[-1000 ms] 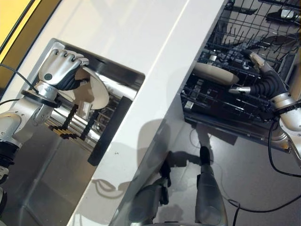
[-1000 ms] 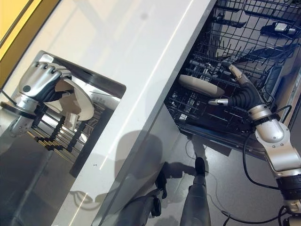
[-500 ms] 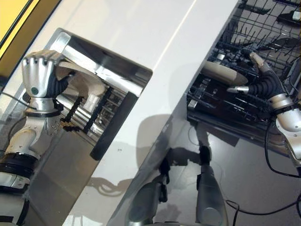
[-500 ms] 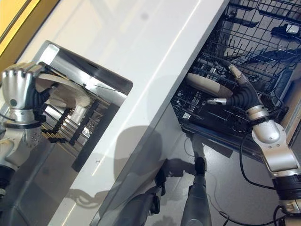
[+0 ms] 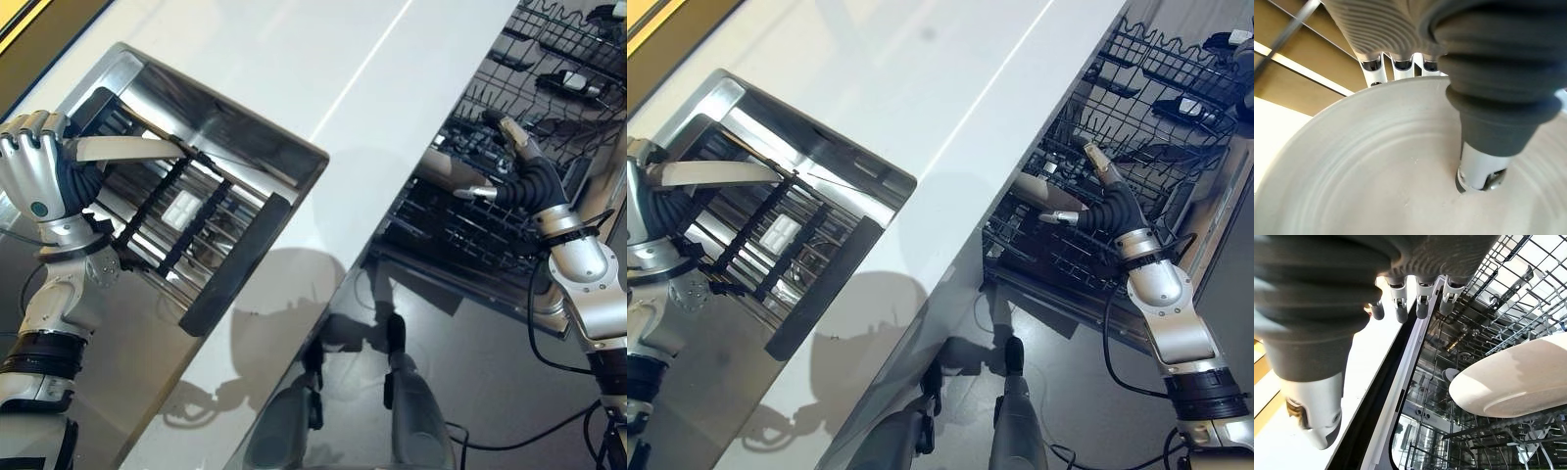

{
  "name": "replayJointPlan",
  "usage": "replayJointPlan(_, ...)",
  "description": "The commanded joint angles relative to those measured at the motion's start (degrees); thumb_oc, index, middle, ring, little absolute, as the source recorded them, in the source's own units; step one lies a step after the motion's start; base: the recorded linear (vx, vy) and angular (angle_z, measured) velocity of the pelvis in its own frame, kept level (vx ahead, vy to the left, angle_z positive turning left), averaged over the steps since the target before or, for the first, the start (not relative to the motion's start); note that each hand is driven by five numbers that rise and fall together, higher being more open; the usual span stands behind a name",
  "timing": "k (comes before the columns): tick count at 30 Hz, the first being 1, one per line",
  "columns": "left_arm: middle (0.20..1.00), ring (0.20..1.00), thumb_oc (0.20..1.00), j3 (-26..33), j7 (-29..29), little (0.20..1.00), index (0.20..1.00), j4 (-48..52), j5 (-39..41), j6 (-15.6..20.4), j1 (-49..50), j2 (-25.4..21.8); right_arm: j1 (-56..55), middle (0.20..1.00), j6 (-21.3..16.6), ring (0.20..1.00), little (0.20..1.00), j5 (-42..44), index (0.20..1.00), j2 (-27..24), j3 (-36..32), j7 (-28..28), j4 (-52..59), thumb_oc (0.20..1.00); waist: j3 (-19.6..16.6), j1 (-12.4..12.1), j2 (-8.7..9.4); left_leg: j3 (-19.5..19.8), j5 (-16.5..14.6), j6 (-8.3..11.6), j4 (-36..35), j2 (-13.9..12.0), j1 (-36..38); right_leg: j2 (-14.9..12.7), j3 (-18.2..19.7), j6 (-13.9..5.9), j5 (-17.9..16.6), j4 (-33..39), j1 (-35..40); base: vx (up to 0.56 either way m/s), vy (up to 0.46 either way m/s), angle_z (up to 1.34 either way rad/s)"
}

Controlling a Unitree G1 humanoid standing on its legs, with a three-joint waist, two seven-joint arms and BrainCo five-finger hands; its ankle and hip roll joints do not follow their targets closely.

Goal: Pick up plates and place into dishwasher.

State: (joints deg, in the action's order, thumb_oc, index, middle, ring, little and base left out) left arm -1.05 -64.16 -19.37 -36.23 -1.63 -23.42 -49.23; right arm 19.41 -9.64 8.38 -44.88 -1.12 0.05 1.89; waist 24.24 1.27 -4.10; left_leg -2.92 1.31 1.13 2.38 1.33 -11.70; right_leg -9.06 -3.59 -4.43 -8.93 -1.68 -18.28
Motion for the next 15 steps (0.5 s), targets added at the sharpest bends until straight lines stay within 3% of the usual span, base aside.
replayJointPlan(1, 0.200, 0.200, 0.200, 4.1, -4.5, 0.200, 0.200, 0.7, 3.0, -0.1, -1.7, -2.7, -0.1, 1.000, -3.0, 1.000, 1.000, -1.1, 1.000, 1.8, 0.1, -2.2, 5.3, 1.000, -2.5, -1.4, 3.66, 2.6, -1.5, 0.38, 1.5, -0.2, -2.1, -3.6, -0.9, -4.12, 6.0, -5.6, 0.5, -0.02, -0.043, -0.03)
replayJointPlan(8, 0.200, 0.200, 0.200, 10.7, -6.4, 0.200, 0.200, 4.6, 8.5, 5.1, 3.0, 0.4, -3.6, 1.000, -5.7, 1.000, 1.000, -1.0, 1.000, 4.0, -0.7, -2.1, 5.3, 1.000, -6.1, -2.6, 3.95, 2.9, -1.9, 0.52, -1.0, -0.9, 1.9, -3.2, -2.3, -3.92, 6.9, -3.6, 5.0, 0.02, -0.045, 0.00)
replayJointPlan(15, 0.200, 0.200, 0.200, 14.8, -3.7, 0.200, 0.200, 9.2, 11.0, 8.1, 8.8, 2.3, -8.9, 1.000, -8.3, 1.000, 1.000, 1.5, 1.000, 5.4, -2.3, 0.5, 5.8, 1.000, -11.6, -3.2, 4.11, 3.5, -2.4, 0.68, -3.2, -1.8, 7.5, -2.2, -2.8, -3.62, 8.7, -2.5, 10.9, 0.10, -0.074, 0.02)
